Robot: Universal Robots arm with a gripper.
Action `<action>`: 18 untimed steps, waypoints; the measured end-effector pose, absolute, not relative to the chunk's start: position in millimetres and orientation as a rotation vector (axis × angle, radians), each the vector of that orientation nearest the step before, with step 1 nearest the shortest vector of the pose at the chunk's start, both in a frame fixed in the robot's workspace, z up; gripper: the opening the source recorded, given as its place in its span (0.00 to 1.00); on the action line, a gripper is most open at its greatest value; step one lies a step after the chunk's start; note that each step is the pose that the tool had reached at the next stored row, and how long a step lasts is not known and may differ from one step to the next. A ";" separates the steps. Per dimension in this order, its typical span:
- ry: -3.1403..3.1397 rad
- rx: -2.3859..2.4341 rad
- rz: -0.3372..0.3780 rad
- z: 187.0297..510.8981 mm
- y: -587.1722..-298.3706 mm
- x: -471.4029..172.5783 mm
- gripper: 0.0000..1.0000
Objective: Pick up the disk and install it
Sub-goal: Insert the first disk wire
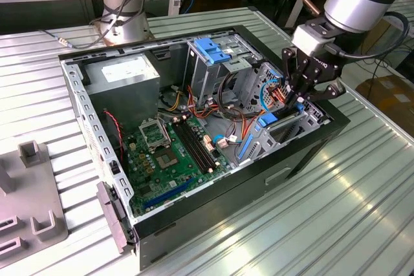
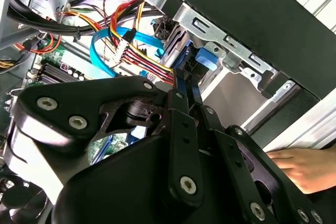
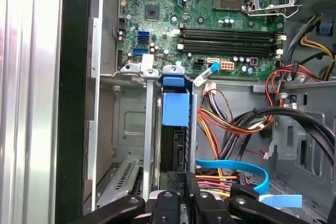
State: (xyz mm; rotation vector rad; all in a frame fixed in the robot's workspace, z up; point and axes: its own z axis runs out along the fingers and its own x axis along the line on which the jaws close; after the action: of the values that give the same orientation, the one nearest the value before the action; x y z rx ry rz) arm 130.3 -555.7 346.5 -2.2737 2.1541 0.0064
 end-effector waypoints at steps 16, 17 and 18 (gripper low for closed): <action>2.154 -2.273 0.007 339.6 -556.3 130.3 0.16; 2.154 -2.273 0.007 339.6 -556.3 130.3 0.16; 2.153 -2.273 0.008 339.4 -556.3 130.3 0.16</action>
State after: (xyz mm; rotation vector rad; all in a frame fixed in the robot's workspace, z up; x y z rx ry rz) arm 130.3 -556.3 339.4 -2.2730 2.1533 0.0079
